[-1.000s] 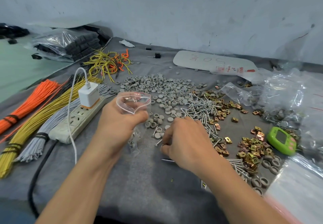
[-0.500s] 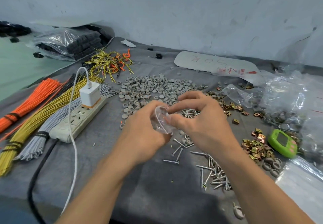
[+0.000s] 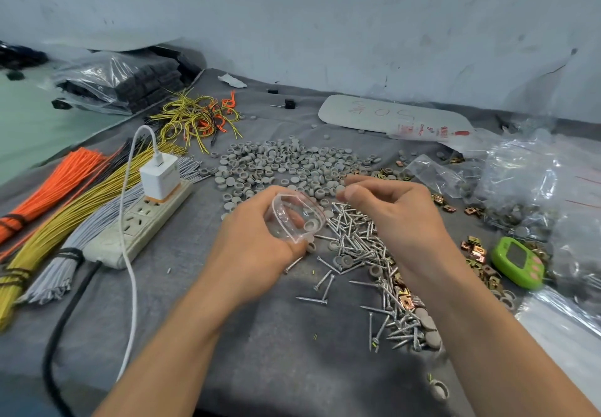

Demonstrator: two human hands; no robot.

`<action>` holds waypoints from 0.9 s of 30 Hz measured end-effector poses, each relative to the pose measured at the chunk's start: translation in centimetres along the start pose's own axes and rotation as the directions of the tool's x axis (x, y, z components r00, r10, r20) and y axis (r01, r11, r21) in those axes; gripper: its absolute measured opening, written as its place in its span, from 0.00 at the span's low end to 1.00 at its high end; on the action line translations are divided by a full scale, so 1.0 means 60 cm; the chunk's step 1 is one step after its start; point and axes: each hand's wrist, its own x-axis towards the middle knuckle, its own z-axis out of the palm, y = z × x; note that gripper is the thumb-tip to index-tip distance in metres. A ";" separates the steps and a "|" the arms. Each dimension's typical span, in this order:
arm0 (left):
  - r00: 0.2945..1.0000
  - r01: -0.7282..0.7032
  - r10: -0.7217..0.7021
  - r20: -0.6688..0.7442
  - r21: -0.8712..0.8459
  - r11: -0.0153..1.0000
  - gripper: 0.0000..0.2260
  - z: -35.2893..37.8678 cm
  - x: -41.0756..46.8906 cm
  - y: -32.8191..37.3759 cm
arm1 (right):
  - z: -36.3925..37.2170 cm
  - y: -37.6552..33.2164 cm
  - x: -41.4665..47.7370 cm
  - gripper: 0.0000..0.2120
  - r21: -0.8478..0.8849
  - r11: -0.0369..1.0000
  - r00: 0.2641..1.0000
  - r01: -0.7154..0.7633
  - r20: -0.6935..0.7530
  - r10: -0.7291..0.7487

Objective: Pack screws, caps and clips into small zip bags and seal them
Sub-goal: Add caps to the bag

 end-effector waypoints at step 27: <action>0.995 -0.030 0.025 -0.099 -0.040 0.999 0.18 0.011 0.000 0.005 | -0.014 -0.001 -0.021 0.03 -0.505 0.861 0.994 0.060 -0.047 -0.097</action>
